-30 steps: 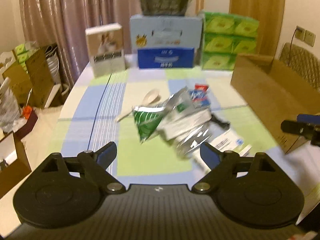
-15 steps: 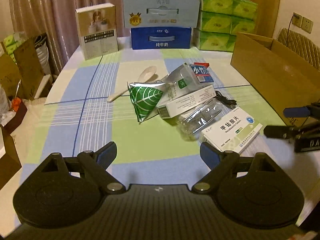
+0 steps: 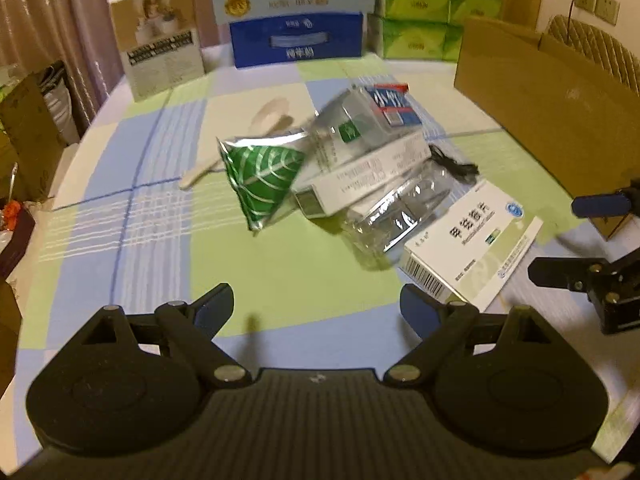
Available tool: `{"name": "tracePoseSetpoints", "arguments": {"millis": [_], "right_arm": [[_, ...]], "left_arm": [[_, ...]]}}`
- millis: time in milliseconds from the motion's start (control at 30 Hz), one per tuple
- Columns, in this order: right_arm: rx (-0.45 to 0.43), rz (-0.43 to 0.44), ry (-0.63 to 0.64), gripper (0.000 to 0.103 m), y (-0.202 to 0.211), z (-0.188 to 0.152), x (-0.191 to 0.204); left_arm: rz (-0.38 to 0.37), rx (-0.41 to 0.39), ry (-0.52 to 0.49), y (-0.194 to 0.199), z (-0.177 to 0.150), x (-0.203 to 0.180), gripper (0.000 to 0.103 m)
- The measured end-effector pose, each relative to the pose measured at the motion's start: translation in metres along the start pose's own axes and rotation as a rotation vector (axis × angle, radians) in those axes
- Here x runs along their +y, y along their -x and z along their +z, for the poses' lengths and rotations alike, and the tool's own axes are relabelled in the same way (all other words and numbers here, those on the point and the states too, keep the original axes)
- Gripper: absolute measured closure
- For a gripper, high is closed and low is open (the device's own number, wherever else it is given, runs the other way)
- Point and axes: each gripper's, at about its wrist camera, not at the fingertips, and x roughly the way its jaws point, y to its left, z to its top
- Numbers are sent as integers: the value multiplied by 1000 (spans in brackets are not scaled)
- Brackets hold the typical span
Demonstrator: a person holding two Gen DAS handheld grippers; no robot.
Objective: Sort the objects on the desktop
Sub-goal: 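Move the right tool toward the white Mecobalamin box while the left approaches the clear package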
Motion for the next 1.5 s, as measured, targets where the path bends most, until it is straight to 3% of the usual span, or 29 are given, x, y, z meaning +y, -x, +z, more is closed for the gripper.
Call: {"name": "tracePoseSetpoints", "arguments": {"millis": [333,467,767,867,1100,1200,1300,1400,1500], "right_arm": [[73,-63,11,8,-11,-5,-8],[85,-81,45,8,-18,-2,-7],[90,-102,26,8,-21,1,-12],[95,-102,16,8,-21,0,-14],[102,-116,18,8,-22,-3,-15],[106,-125,21,8,-22,-5,-17],[115,-133,25,8,-23,-6,-19],[108,-137,24,8,-23,-4,-19],[109,-144,29,8,-23,-4,-19]], "left_arm": [[56,-12,-3,-26,8,-2,15],[26,-11,-5,-34,11,-4,15],[-93,-4,-133,-29,3,-36,16],[-59,-24,-150,-26,3,-39,16],[10,-37,-22,-41,17,-20,16],[20,-59,-28,-45,23,-19,16],[-3,-64,-41,-51,26,-19,16],[-87,-73,-75,-53,27,-18,17],[-124,-61,-108,-50,24,-21,17]]}}
